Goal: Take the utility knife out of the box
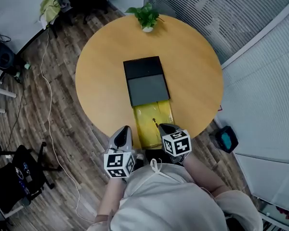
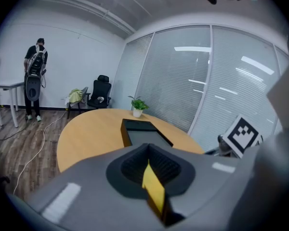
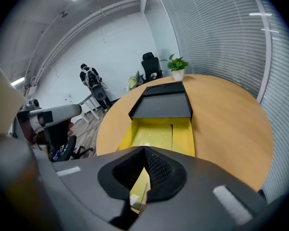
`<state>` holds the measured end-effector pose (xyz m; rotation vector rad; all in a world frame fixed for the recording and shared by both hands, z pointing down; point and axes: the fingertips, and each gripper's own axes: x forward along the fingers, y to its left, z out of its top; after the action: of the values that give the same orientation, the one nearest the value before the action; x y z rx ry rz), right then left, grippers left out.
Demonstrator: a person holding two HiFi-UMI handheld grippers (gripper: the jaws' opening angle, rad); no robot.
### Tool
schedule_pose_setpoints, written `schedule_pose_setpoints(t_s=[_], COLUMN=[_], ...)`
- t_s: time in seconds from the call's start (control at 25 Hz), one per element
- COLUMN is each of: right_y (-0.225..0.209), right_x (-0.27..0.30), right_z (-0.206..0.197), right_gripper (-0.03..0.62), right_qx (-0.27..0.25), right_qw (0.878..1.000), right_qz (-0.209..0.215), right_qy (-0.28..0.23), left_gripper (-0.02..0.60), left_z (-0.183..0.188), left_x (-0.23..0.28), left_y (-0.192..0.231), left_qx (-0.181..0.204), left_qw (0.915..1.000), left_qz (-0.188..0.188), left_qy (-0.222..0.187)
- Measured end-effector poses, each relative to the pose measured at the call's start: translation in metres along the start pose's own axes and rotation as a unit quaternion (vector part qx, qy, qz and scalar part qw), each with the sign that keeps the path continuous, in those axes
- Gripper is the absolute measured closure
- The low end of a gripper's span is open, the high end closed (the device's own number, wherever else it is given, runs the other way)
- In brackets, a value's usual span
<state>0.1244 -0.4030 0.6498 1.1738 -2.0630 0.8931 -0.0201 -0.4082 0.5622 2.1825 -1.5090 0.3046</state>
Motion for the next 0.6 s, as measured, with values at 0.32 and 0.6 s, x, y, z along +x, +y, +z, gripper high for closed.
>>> schedule_pose_setpoints(t_s=[0.32, 0.6], right_y=[-0.014, -0.018], right_x=[0.059, 0.091], right_z=[-0.030, -0.046], right_gripper=[0.479, 0.437], right_qx=[-0.040, -0.036], right_qw=[0.996, 0.990], right_qz=[0.017, -0.005], right_qy=[0.083, 0.137], left_gripper=[0.575, 0.575], left_z=[-0.034, -0.041], left_x=[0.015, 0.013], left_y=[0.018, 0.038], left_qx=[-0.030, -0.022], left_qw=[0.9986, 0.9980], left_qz=[0.035, 0.055], left_qy=[0.024, 0.021])
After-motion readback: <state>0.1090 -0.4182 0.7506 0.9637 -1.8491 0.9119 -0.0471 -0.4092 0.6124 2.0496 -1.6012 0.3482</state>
